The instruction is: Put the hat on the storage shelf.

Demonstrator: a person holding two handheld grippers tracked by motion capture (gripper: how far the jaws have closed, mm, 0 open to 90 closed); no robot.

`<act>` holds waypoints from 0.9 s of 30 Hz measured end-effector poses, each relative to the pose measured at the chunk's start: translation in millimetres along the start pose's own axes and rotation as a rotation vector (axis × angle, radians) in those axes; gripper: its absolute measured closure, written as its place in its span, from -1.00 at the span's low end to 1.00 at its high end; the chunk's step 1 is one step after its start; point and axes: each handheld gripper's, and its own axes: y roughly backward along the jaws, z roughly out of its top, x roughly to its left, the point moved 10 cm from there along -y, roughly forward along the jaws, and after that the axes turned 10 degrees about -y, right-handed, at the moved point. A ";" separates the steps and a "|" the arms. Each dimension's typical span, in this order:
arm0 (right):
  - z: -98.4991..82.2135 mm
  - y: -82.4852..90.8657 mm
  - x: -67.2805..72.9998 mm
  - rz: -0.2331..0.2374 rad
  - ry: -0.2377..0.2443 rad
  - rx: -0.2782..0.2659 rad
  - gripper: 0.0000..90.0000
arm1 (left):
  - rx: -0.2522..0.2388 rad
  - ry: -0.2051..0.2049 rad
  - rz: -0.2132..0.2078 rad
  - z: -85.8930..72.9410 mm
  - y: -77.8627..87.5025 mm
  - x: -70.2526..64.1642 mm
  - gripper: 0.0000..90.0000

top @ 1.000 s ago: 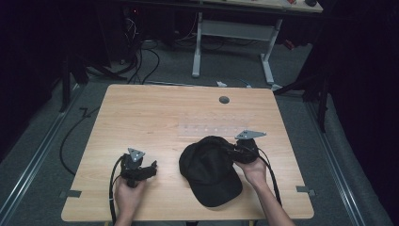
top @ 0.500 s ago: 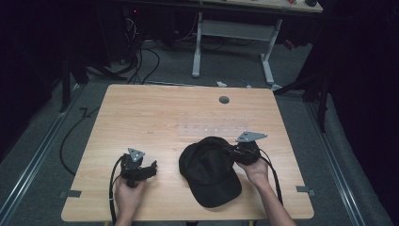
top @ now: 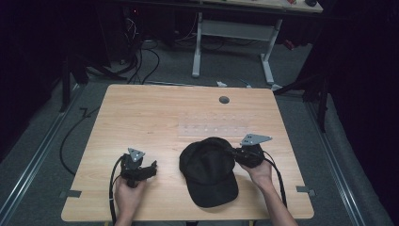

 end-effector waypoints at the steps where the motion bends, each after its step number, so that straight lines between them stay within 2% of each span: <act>1: -0.4 0.7 0.3 0.005 -0.003 -0.004 0.93 | 0.000 0.000 0.000 0.0 0.0 0.0 -0.50; 7: 0.3 7.8 2.8 0.038 -0.027 -0.027 0.94 | 0.001 -0.007 -0.013 -0.4 1.0 -1.6 -0.44; 23: 22.0 39.8 10.5 0.087 -0.070 -0.142 0.95 | 0.004 -0.008 -0.025 -1.0 1.6 -3.9 -0.44; 27: 25.4 44.2 11.2 0.079 -0.072 -0.149 0.95 | 0.019 -0.022 -0.067 -3.0 4.2 -8.3 -0.45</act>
